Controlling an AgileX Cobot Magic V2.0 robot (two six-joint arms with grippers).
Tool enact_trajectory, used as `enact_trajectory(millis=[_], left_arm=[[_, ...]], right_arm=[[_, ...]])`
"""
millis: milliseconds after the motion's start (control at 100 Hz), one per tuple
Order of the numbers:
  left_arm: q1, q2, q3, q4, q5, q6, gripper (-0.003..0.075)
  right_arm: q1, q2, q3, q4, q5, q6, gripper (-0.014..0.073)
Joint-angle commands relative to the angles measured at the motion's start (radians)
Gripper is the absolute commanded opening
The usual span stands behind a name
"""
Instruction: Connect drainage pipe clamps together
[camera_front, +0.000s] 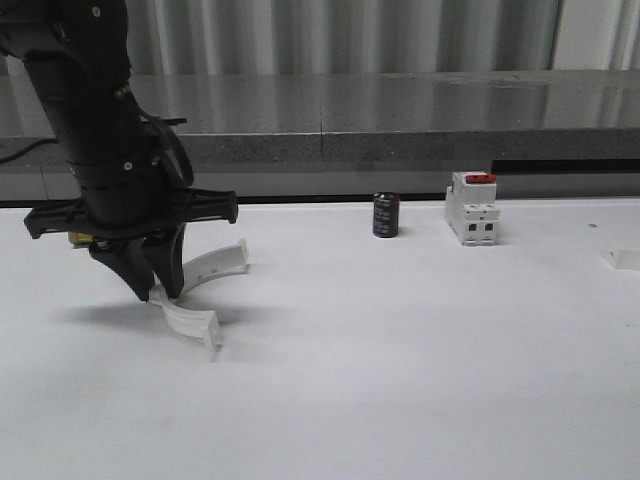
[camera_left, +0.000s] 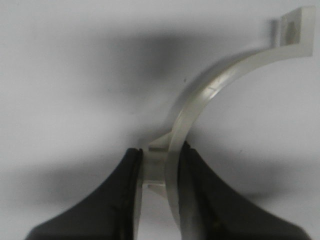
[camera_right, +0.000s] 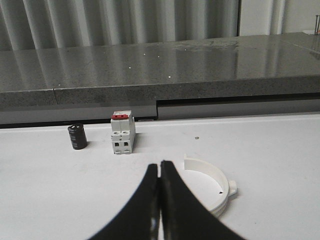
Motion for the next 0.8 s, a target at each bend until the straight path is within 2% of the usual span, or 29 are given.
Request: enact_trajectory(millis=[0, 60, 300, 370, 570, 790], left_arm=[[-0.007, -0.044, -0.026, 0.000, -0.015, -0.013, 0.0022], [-0.007, -0.044, -0.026, 0.000, -0.015, -0.013, 0.0064], [-0.007, -0.044, -0.026, 0.007, -0.009, -0.011, 0.0347], [-0.007, -0.051, -0.026, 0.013, -0.015, -0.011, 0.0408], [-0.007, -0.126, -0.026, 0.068, -0.021, -0.010, 0.0423], [0.011, -0.333, 0.005, 0.158, -0.057, -0.003, 0.0420]], right_arm=[[-0.001, -0.019, -0.020, -0.009, -0.084, -0.008, -0.0067], [-0.001, -0.019, -0.020, -0.009, -0.084, -0.008, -0.0067], [-0.001, -0.019, -0.020, -0.009, -0.084, -0.008, -0.0067], [-0.001, -0.019, -0.020, -0.009, -0.084, -0.008, -0.0067], [-0.001, -0.019, -0.020, -0.009, -0.084, -0.008, -0.0067], [-0.001, -0.019, -0.020, -0.009, -0.084, -0.008, -0.0067]])
